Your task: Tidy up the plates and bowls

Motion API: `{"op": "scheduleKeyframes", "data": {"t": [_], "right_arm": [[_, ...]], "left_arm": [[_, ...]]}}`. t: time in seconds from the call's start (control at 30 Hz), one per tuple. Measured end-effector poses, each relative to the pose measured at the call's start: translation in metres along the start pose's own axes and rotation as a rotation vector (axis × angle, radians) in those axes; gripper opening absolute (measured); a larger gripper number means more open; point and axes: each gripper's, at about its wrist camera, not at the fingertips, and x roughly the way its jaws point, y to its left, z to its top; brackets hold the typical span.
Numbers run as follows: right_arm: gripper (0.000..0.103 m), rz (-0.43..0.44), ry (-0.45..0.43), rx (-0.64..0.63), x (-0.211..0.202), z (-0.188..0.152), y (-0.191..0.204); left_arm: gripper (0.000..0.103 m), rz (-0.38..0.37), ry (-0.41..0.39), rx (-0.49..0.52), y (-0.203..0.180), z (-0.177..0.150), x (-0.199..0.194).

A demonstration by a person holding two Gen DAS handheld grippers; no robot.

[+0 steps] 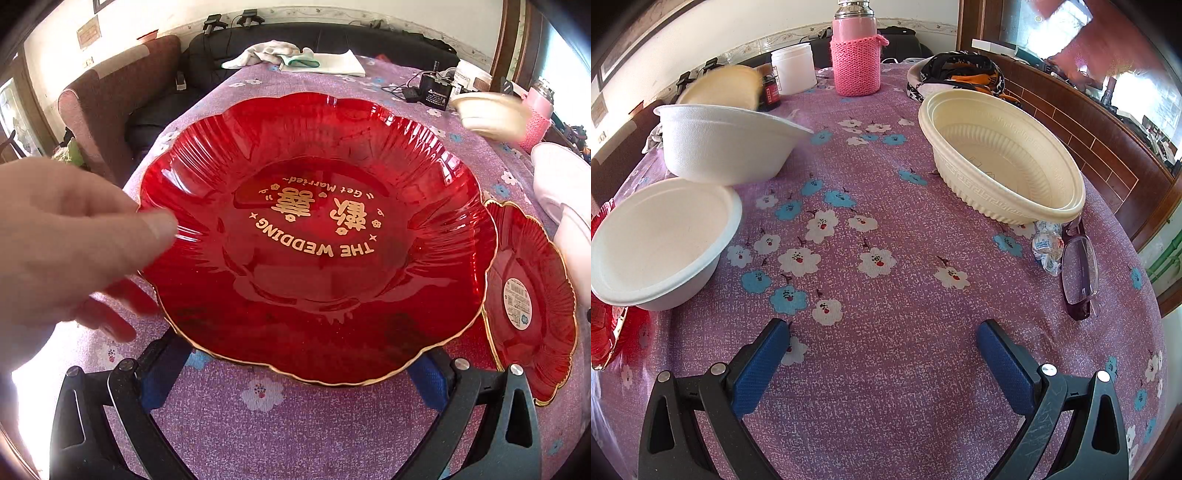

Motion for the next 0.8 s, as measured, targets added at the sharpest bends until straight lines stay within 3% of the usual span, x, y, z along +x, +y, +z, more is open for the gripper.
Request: {"op": "scheduleKeyframes", "data": {"t": [0.8], "right_arm": [[0.102,0.000,0.000,0.000,-0.0004,-0.0017,-0.0011]], "left_arm": [[0.103,0.000,0.000,0.000,0.0002,-0.0001,0.0000]]}}
